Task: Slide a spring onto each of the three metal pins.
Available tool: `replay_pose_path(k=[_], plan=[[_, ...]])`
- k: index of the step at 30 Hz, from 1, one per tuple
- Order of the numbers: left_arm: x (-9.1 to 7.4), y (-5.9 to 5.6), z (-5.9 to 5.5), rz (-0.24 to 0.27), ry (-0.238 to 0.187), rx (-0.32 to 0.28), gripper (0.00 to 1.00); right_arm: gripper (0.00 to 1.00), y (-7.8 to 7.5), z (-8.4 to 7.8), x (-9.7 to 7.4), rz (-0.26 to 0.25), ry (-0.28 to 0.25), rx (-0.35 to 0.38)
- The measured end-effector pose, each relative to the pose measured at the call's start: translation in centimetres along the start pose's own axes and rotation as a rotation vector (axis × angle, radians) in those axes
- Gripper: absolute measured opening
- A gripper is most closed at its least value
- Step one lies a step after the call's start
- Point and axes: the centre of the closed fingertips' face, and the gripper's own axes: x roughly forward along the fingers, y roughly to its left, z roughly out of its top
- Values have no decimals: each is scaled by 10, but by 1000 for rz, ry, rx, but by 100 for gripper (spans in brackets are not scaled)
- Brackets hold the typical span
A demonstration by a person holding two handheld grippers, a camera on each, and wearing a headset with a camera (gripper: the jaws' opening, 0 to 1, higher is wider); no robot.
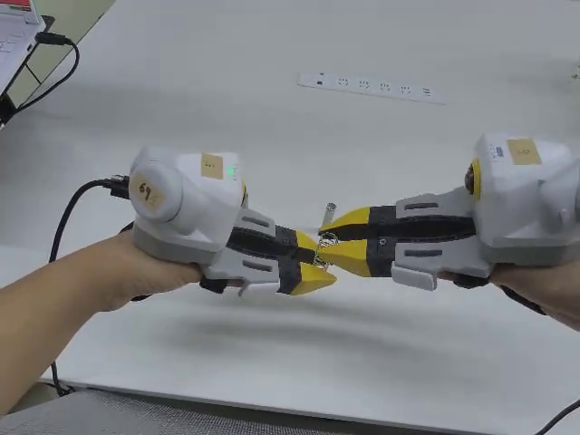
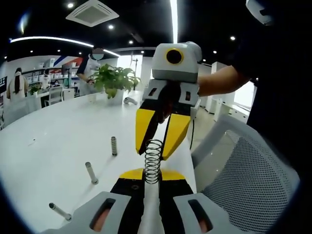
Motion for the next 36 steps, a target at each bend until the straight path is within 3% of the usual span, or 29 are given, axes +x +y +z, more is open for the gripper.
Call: replay_pose_path(k=[4, 12, 20, 32, 36], plan=[[1, -2, -1, -5, 5, 4, 2, 7, 2, -1, 1, -6, -17, 1], [0, -4, 0, -4, -7, -5, 2, 7, 6, 1, 0, -8, -44, -85], [0, -5, 4, 2, -18, -18, 2, 7, 6, 5, 3, -34, -80, -111], [-1, -1, 10, 27, -27, -30, 4, 6, 2, 7, 1, -34, -65, -152], [-1, 0, 10, 31, -25, -34, 9, 6, -1, 6, 0, -37, -53, -163]])
